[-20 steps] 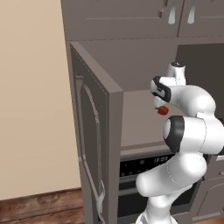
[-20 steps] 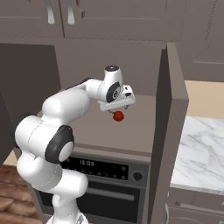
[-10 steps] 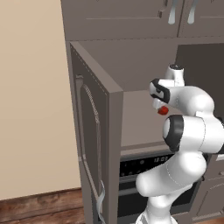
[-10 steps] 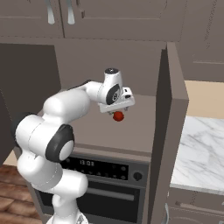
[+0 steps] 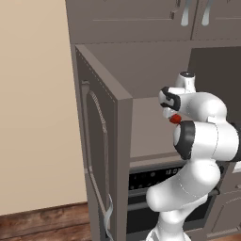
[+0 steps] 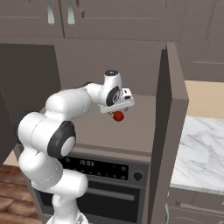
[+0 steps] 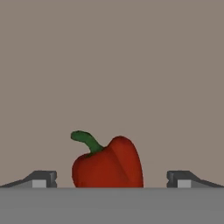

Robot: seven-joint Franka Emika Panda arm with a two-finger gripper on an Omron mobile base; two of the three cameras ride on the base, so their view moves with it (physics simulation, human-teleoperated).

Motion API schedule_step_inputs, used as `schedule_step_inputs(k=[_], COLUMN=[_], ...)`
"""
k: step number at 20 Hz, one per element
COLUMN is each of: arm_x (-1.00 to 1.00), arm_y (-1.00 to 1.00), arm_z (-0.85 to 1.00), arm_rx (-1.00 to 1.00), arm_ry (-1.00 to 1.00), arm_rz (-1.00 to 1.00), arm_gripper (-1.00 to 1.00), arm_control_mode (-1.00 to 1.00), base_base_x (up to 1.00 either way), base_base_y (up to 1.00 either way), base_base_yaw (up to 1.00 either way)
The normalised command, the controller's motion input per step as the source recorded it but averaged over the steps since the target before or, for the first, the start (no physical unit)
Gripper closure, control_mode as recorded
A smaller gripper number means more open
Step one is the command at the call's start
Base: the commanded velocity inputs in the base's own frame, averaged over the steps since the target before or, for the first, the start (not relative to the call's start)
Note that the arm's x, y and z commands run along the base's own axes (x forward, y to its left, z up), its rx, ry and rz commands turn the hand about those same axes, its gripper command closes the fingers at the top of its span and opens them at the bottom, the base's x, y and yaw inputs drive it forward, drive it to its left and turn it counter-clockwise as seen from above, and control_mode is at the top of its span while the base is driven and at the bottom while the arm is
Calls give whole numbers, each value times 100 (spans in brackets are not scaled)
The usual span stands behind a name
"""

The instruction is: Pick the bell peppers from the cabinet and place them in one bowl. Pick the tangerine from the sink and place it in the other bowl.

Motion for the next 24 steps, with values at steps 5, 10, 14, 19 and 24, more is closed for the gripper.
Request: schedule_step_inputs(k=[5, 10, 14, 19, 24], arm_x=[4, 0, 0, 0, 0], arm_y=[0, 0, 0, 0, 0], arm_z=[-8, -18, -11, -15, -9], arm_rx=[0, 0, 0, 0, 0], arm_ry=[0, 0, 0, 0, 0], arm_rz=[0, 0, 0, 0, 0], arm_gripper=[-100, -100, -100, -100, -100], arm_control_mode=[-100, -100, -100, -100, -100], base_base_x=[0, 0, 0, 0, 0], base_base_y=[0, 0, 0, 0, 0], base_base_yaw=[0, 0, 0, 0, 0])
